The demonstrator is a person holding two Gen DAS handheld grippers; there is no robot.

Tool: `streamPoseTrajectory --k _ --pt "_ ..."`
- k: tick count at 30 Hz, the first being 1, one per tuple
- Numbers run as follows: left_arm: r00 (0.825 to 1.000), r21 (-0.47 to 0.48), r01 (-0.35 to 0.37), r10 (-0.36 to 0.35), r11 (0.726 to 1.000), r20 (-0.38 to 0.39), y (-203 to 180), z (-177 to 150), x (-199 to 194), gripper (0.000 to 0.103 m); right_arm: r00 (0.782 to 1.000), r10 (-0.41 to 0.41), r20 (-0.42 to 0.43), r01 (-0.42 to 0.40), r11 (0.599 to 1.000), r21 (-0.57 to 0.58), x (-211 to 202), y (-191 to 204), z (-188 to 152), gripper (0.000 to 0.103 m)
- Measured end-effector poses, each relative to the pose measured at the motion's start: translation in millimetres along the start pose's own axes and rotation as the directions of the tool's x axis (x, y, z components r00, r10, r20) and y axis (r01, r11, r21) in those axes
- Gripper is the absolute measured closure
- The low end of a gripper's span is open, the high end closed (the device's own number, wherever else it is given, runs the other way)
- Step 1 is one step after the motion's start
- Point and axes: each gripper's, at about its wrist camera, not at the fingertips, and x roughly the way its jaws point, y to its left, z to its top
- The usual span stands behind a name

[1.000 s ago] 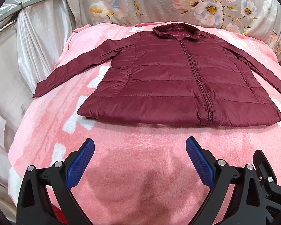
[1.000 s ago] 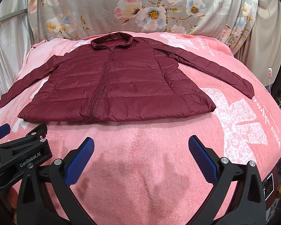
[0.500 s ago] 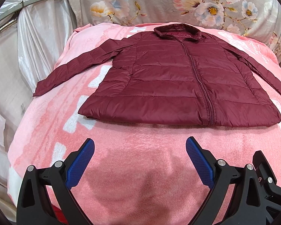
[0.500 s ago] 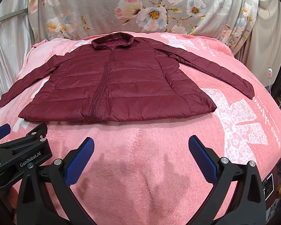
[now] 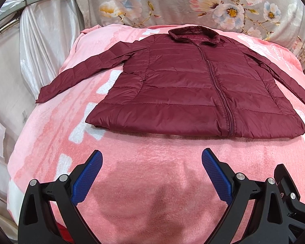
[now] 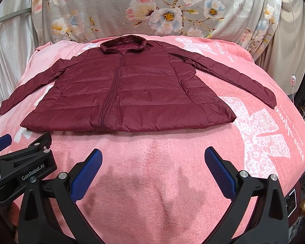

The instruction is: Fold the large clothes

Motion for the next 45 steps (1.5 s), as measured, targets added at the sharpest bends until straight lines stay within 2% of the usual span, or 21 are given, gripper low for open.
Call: streamPoseTrajectory --k 27,35,38,41,45 --pt "1.0 -0.003 0.006 -0.006 1.0 -0.008 5.3 -4.3 2.7 0.009 1.0 0.004 -0.007 -0.004 1.0 0.002 3.9 1.3 -1.4 0.005" --pt "0.999 0.002 0.015 -0.015 1.0 -0.047 1.8 -0.5 21.3 0.009 0.998 0.04 -0.048 -0.039 0.999 0.016 27.6 -0.7 -3.6 0.005" --pt "0.999 0.001 -0.003 0.003 1.0 -0.053 0.7 5.9 27.5 0.009 0.996 0.06 -0.066 -0.056 0.997 0.055 38.8 -16.8 4.4 0.005" --pt "0.999 -0.011 -0.022 0.022 1.0 -0.05 4.4 15.4 35.6 0.009 0.995 0.073 -0.071 -0.062 0.987 0.147 54.0 -50.6 15.3 0.005" --pt "0.998 -0.026 -0.05 0.049 0.998 -0.047 11.8 29.3 47.6 0.009 0.997 0.049 -0.065 -0.025 0.945 0.327 78.5 -123.5 35.3 0.005"
